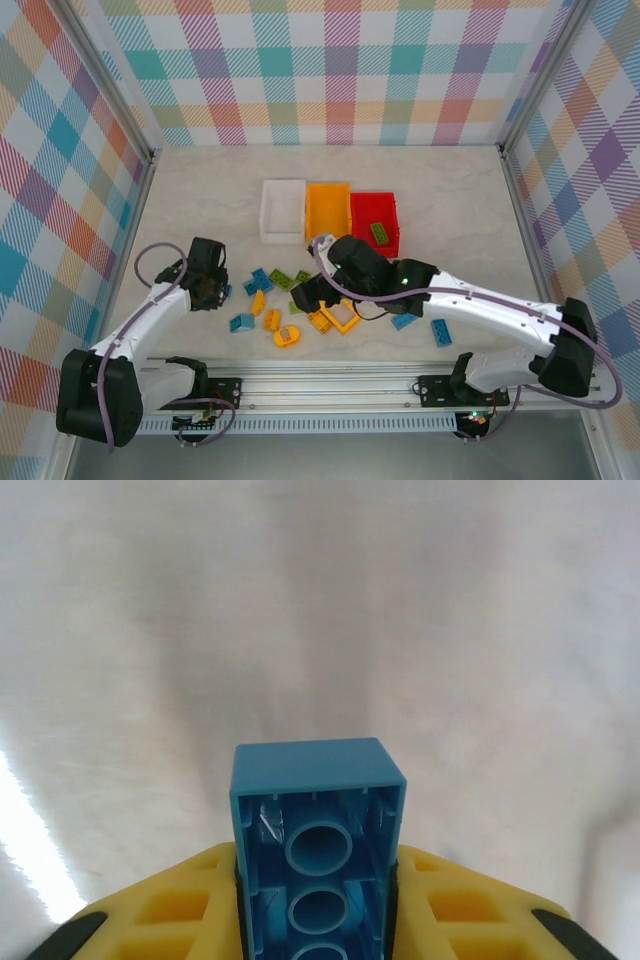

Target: Sort the legos into containers by color

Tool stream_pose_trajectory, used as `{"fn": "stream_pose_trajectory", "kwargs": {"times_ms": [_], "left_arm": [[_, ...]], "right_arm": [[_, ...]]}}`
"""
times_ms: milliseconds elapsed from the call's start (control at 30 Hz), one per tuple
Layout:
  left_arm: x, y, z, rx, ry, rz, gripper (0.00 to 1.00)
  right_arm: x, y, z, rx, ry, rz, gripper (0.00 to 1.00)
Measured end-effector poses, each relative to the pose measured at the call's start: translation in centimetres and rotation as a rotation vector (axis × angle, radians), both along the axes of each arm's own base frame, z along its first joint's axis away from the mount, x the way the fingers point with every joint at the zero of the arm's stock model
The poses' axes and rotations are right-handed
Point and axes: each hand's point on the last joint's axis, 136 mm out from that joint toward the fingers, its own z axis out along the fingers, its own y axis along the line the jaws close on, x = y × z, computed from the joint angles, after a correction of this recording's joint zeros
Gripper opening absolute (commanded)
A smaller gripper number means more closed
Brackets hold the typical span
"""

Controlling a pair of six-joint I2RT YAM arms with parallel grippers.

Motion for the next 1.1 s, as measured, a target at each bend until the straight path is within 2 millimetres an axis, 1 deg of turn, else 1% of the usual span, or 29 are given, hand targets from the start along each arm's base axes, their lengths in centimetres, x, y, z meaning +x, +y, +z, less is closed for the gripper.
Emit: {"fn": "stream_pose_trajectory", "kwargs": {"times_ms": [33,100,167,233,300,367,433,533,600,733,833,1000,1100], "left_arm": [[1.3,-0.4,1.4,0.014,-0.034,-0.047,0.28],[4.7,-1.8,5.0,0.056,-0.114,-0.158,0.3],[8.0,-4.1,8.3,0.098,-0.194,-0.285,0.31],[11.1,-7.0,10.7,0.144,-0.253,-0.417,0.33],[13.4,-9.4,11.5,0.186,-0.27,-0.522,0.34],[15.5,-11.3,11.3,0.223,-0.267,-0.603,0.34],[17.4,-12.7,10.1,0.258,-0.242,-0.672,0.35],[19.4,-13.5,7.7,0.298,-0.184,-0.737,0.36],[20.3,-13.9,6.1,0.317,-0.144,-0.771,0.36],[21.2,-14.3,3.7,0.339,-0.081,-0.82,0.38],[21.6,-14.6,2.8,0.34,-0.06,-0.841,0.38],[21.5,-14.7,2.2,0.34,-0.039,-0.856,0.37],[21.7,-14.7,2.3,0.34,-0.041,-0.856,0.35]], "right_arm": [[0.3,-0.4,0.4,0.013,-0.009,-0.029,0.88],[1.3,-1.5,1.1,0.047,-0.024,-0.1,0.87],[2.4,-2.5,1.2,0.063,-0.022,-0.169,0.87],[3.5,-3.5,0.9,0.07,-0.009,-0.24,0.87],[4.4,-4.3,0.4,0.072,0.007,-0.3,0.87],[4.9,-4.9,0.1,0.077,0.022,-0.347,0.87],[5.2,-5.5,-0.4,0.084,0.039,-0.382,0.87],[5.3,-6.5,-0.9,0.093,0.059,-0.422,0.87],[5.4,-7.1,-1.1,0.099,0.067,-0.441,0.87],[5.7,-8.1,-1.4,0.109,0.081,-0.477,0.87],[5.8,-8.7,-1.9,0.102,0.088,-0.493,0.87],[5.9,-9.3,-2.3,0.101,0.105,-0.515,0.87],[6.1,-9.5,-2.2,0.106,0.106,-0.525,0.87]]}}
